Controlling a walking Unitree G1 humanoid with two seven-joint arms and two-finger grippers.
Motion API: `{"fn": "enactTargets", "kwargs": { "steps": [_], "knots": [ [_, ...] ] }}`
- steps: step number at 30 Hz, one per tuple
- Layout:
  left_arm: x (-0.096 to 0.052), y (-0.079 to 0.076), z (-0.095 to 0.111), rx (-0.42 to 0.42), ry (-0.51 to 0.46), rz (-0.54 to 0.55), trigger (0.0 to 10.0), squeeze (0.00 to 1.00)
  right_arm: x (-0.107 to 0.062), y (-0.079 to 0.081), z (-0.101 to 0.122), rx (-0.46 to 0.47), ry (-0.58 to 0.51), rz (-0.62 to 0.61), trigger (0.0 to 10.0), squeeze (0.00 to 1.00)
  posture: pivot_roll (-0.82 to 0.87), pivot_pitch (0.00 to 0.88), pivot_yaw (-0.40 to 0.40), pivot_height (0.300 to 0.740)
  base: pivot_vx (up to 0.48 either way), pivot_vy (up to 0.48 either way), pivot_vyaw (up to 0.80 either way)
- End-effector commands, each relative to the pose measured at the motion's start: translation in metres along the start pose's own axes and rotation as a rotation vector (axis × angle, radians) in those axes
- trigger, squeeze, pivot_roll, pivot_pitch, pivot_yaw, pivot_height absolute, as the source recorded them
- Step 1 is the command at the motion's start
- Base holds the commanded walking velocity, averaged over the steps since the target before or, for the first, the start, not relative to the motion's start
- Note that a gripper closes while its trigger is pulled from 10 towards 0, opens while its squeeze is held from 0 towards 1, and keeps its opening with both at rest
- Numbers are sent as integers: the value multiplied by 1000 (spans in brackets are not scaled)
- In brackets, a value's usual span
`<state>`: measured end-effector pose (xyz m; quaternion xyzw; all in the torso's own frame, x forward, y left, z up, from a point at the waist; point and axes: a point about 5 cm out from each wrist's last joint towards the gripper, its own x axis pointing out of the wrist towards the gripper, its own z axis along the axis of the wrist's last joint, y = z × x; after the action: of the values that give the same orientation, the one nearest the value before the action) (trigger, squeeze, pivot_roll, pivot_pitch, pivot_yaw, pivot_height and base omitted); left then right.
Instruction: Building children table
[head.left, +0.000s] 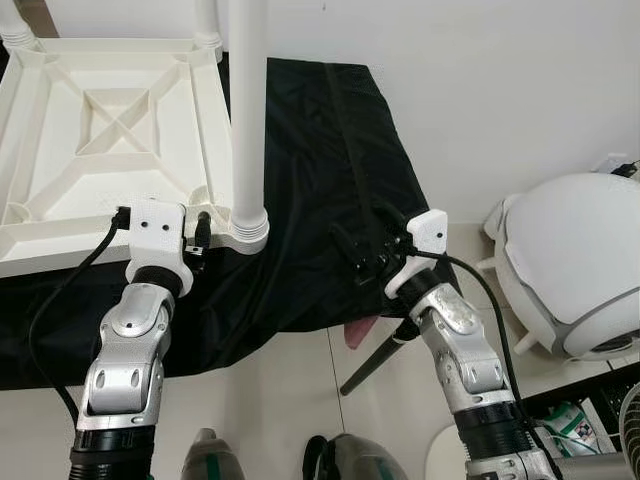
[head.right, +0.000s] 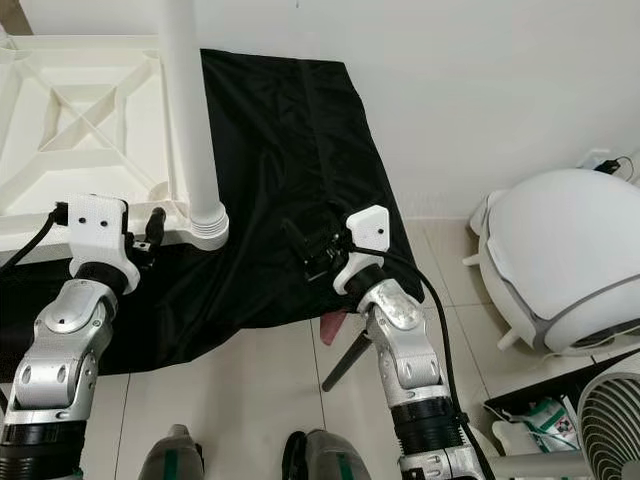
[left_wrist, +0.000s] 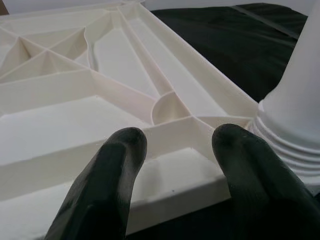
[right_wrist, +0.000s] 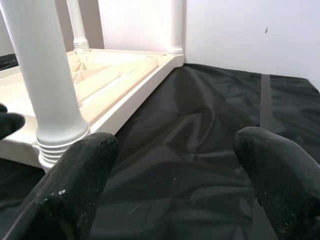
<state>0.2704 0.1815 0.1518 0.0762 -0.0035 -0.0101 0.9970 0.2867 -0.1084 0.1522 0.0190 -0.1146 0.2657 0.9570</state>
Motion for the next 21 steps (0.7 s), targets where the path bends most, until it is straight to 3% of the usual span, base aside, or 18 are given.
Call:
{"fn": "enactTargets", "kwargs": {
  "steps": [1,18,21],
  "knots": [
    [-1,-1,-9,-22,38,35,10000,0,-2,-6,-3,-8,21,-23,10000,0,76,56,-119,740,0,0,0],
    [3,9,-6,-31,36,60,10000,0,5,-9,-4,-18,10,-28,10000,0,80,32,-99,740,0,0,0],
    [4,9,-6,-34,36,60,10000,0,6,-9,-4,-20,8,-34,10000,0,77,32,-95,740,0,271,0]
  ]
}}
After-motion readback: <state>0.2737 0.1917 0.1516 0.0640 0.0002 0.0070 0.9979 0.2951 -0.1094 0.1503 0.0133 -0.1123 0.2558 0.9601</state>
